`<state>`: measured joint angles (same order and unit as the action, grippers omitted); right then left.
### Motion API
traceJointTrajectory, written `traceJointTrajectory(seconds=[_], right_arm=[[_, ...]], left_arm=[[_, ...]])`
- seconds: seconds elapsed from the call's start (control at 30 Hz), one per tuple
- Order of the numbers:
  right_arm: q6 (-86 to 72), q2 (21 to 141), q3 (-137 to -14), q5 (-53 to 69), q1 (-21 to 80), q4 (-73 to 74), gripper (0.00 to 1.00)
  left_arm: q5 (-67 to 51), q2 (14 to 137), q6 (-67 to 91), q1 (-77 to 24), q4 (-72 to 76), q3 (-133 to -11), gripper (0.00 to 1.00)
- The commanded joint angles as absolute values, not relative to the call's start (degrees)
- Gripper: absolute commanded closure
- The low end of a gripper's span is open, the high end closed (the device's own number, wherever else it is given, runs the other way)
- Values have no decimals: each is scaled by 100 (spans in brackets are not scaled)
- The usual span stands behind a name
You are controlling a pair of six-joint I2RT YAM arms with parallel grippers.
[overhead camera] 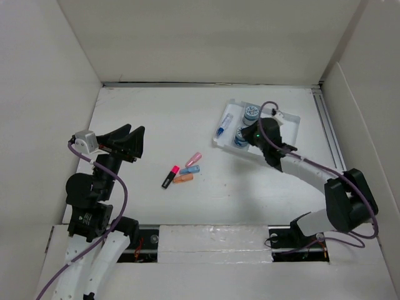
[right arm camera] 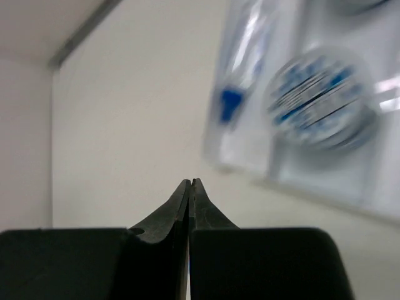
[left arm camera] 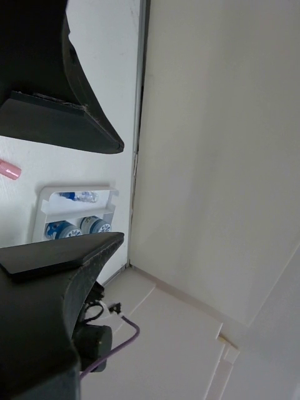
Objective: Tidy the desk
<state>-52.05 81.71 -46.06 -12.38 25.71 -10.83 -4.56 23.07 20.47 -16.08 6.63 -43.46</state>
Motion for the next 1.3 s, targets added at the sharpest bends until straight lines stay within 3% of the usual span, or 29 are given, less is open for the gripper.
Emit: traceJointTrajectory(seconds=[0.0,0.07,0.17,0.2,0.3,0.5,1.27], right_arm=[[-4905,8375,-4754,-1160,3900,-1302,100],[-4878,8903,-5159,-1221,4386,-1151,100],[-4738,9578,-5806,-1449,5122,-941,87],[-4703,9728,-5957,-1485,5394,-810,78],[-4571,10282,-6520,-1380,5677,-599,65],[-4623,10950,-7136,-1240,5924,-369,52],[-4193,12594,-8762,-1783,6337,869,38]], left_arm=[[-518,2276,2083,-1617,941,-4377,51],[-554,2294,2101,-1617,958,-4368,51],[-545,2364,2092,-1617,949,-4377,51],[-536,2408,2092,-1617,941,-4368,52],[-554,2391,2092,-1617,940,-4368,52],[-580,2391,2092,-1617,949,-4377,51],[-589,2206,2127,-1617,967,-4368,51]])
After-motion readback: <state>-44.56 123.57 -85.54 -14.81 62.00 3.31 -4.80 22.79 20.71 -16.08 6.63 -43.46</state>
